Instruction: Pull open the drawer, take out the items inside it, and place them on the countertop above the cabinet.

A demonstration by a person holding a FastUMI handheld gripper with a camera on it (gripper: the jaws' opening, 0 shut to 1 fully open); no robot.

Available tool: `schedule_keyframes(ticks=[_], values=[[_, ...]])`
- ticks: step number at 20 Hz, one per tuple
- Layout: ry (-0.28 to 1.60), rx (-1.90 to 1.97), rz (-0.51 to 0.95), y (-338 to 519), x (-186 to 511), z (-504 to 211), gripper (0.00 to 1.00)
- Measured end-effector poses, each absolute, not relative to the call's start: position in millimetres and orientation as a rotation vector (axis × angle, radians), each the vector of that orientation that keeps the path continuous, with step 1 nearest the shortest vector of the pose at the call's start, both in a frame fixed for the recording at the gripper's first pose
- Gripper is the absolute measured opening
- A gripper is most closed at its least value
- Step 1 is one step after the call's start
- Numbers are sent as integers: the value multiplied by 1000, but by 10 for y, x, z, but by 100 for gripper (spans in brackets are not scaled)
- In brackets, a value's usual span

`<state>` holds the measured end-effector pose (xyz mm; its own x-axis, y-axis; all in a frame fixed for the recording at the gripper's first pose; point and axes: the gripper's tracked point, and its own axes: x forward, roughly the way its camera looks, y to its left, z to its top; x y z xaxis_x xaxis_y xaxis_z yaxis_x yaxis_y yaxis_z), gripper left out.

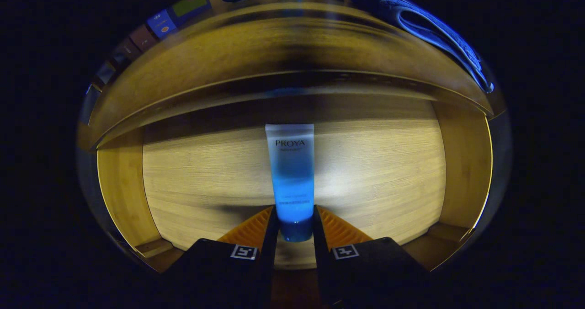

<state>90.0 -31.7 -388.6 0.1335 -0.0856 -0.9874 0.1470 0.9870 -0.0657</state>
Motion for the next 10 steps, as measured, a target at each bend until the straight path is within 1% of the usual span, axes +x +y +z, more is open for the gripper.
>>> schedule_keyframes(ticks=[1,2,6,10], values=[[1393,37,-173,-360,928,-3792,45],[1346,12,-167,-397,956,-3786,37],[1312,23,-153,-374,956,-3777,37],[1230,79,-110,-320,883,-3439,37]])
